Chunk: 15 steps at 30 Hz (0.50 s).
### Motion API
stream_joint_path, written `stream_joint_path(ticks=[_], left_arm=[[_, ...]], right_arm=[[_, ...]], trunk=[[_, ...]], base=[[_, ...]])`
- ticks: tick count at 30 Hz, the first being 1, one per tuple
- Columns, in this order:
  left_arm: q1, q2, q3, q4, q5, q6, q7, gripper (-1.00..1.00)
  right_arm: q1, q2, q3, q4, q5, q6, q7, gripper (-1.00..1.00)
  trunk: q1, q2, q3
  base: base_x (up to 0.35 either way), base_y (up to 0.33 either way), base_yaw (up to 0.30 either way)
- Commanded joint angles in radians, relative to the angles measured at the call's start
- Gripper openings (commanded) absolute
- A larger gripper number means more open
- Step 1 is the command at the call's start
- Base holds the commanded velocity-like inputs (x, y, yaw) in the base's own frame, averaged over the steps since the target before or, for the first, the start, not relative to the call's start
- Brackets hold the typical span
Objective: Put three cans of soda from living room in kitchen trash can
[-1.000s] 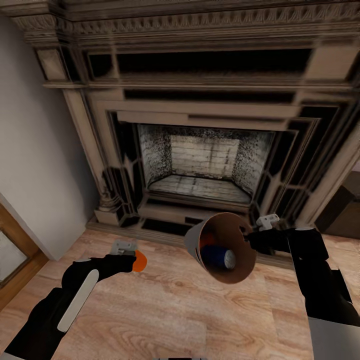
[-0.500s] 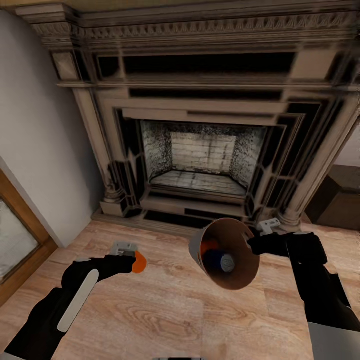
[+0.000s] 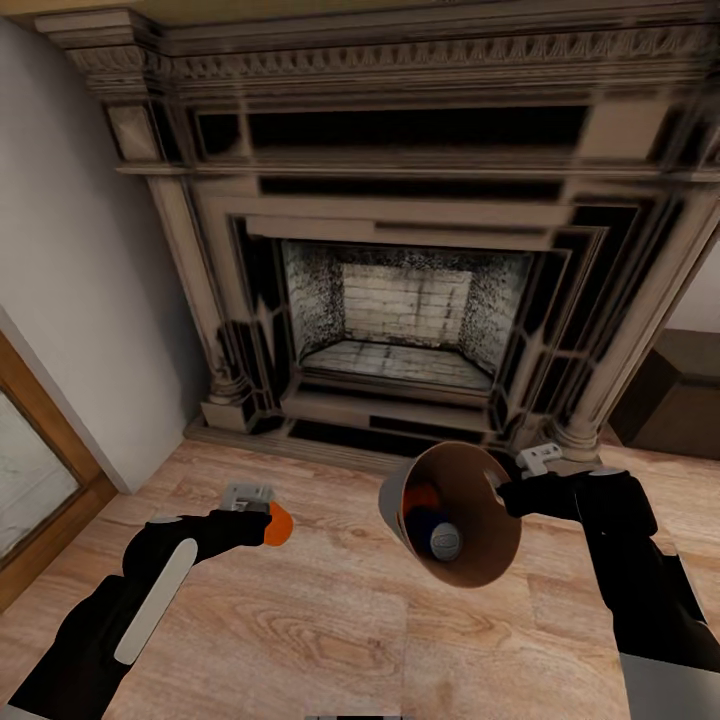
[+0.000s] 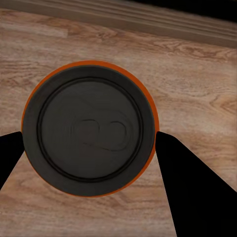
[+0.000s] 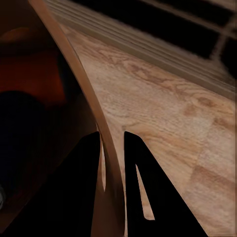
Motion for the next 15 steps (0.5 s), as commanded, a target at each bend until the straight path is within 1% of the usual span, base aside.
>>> stream_joint_path(ticks=[1, 12, 15], left_arm=[[0.0, 0.0, 0.0, 0.0, -0.002, 0.0, -0.002, -1.0], [0.0, 0.0, 0.002, -0.006, 0.002, 0.027, -0.005, -1.0], [0.0, 0.001, 0.002, -0.036, 0.004, 0.043, -0.007, -1.0]], right_arm=[[0.0, 0.0, 0.0, 0.0, -0.019, 0.007, 0.003, -1.0], [0.002, 0.002, -0.003, 0.002, -0.018, 0.007, 0.003, -1.0], [0.002, 0.002, -0.003, 0.004, -0.017, 0.007, 0.003, -1.0]], trunk=[[0.0, 0.0, 0.0], [0.0, 0.0, 0.0], [0.0, 0.0, 0.0]], base=[[0.0, 0.0, 0.0], [0.0, 0.0, 0.0], [0.0, 0.0, 0.0]])
